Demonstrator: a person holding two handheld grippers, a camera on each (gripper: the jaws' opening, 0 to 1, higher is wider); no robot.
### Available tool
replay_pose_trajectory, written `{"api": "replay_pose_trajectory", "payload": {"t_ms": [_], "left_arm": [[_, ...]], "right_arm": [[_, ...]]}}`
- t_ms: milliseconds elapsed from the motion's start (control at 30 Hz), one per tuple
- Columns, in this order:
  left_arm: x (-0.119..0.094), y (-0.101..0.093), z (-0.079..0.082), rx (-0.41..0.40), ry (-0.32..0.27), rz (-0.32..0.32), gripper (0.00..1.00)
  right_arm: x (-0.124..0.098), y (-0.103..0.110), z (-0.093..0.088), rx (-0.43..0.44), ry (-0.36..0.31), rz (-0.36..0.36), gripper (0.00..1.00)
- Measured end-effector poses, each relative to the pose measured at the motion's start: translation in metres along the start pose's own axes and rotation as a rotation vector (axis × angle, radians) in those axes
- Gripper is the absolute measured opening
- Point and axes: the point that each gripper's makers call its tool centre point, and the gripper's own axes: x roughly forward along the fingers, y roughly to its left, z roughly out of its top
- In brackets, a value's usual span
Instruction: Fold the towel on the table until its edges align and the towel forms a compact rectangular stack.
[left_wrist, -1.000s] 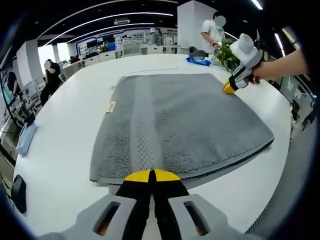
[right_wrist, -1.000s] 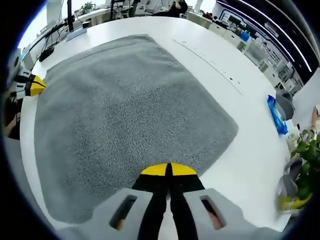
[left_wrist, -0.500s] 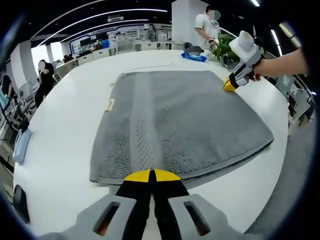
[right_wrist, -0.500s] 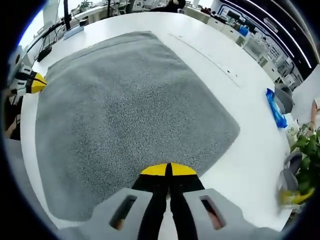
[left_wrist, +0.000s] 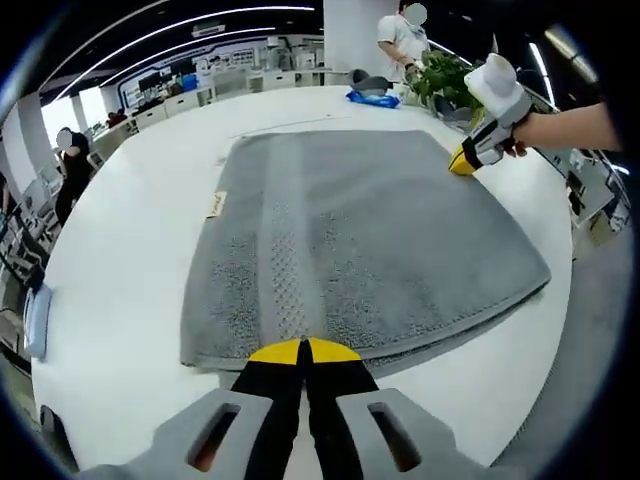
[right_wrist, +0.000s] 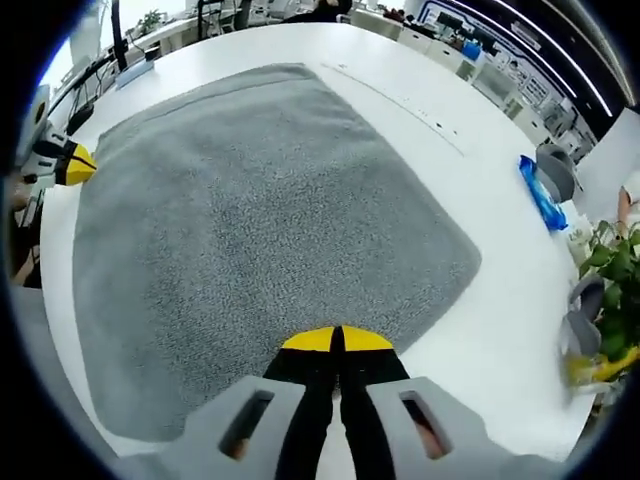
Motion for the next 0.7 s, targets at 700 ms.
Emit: {"api": "replay_pose_trajectory", "payload": {"t_ms": [700], "left_arm": [[0.015,-0.001,0.016,0.095,0.044,-0.049,0.01]], "right_arm": [[-0.012,-0.001,-0.022,0.128,-0.034,-0.024,0.0]]}}
